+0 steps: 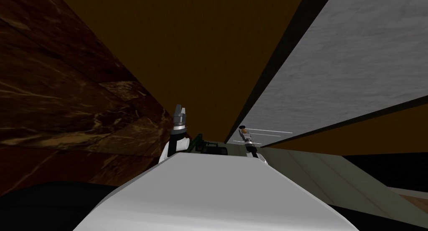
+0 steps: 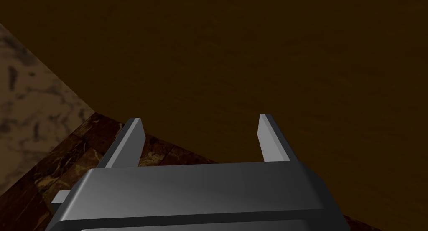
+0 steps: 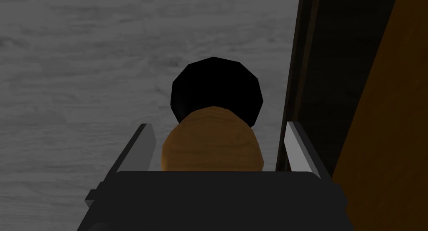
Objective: Pull the door open
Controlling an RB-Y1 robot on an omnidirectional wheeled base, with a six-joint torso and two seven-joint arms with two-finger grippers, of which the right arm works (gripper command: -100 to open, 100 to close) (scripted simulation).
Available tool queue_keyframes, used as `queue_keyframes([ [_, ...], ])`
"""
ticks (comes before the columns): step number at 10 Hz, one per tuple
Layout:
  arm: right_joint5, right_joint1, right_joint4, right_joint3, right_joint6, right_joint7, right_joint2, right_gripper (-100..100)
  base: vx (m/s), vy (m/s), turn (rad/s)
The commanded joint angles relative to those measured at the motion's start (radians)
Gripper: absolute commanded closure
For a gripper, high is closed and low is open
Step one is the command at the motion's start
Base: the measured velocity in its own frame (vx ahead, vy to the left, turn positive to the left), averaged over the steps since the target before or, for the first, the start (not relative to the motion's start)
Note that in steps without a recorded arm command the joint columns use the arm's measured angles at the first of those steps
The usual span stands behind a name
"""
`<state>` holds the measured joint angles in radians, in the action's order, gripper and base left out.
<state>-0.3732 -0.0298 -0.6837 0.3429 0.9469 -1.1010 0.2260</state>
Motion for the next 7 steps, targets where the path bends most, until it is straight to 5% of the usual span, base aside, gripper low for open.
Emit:
queue_keyframes([
  [1, 0.000, 0.001, 0.003, 0.000, 0.002, -0.001, 0.000, 100, -0.008, -0.003, -0.006],
  [7, 0.008, 0.002, 0.006, -0.007, -0.001, 0.030, 0.002, 100, -0.007, -0.003, 0.006],
])
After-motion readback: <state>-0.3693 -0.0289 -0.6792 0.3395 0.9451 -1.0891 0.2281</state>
